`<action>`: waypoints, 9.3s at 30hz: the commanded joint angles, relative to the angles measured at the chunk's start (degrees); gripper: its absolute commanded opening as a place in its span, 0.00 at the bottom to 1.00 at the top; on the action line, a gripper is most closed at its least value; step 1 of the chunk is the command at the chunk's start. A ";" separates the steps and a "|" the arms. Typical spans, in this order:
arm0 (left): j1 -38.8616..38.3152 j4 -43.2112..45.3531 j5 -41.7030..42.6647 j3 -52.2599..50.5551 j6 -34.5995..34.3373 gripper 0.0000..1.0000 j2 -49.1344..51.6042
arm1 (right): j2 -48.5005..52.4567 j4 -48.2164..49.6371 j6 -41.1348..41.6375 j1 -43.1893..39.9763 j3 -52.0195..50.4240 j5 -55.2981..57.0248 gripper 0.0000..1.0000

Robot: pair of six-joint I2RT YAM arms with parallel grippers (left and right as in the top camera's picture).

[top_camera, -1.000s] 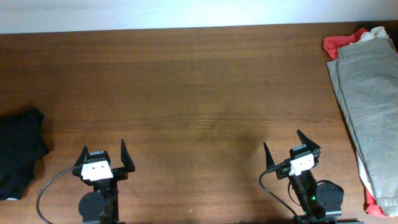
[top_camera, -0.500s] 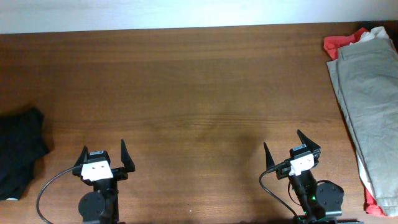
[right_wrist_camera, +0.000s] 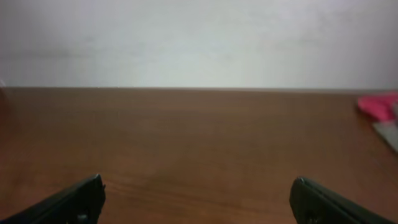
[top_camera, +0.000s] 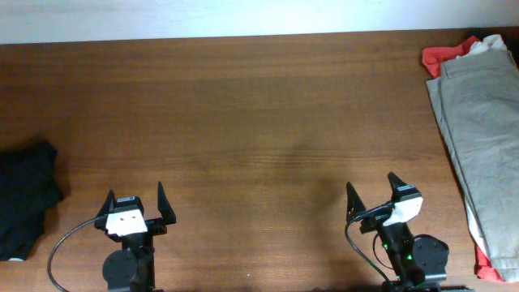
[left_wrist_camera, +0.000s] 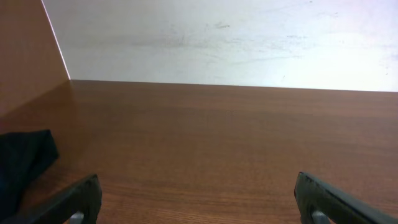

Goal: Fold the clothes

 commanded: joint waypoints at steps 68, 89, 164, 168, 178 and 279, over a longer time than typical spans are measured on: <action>-15.32 -13.14 23.34 64.04 0.24 0.99 94.20 | 124.52 -61.99 -13.25 -39.01 109.94 1.01 0.99; -15.32 -11.37 23.34 64.04 0.22 0.99 94.20 | 132.91 -54.21 -16.41 -37.03 102.33 -3.45 0.62; -15.32 -5.31 23.34 64.04 0.20 0.99 94.18 | 120.87 -67.76 -4.76 21.97 122.86 -4.85 0.28; -15.32 -5.31 23.34 64.04 0.20 0.99 94.18 | 120.32 -68.11 -4.79 19.56 124.23 0.66 0.88; -15.32 -5.31 23.37 64.04 0.20 0.99 94.18 | 120.65 -72.72 -1.95 -3.56 126.97 5.57 0.10; -9.18 -19.98 27.85 64.04 0.20 0.99 94.29 | 111.82 -59.28 0.50 16.06 98.79 -5.62 0.78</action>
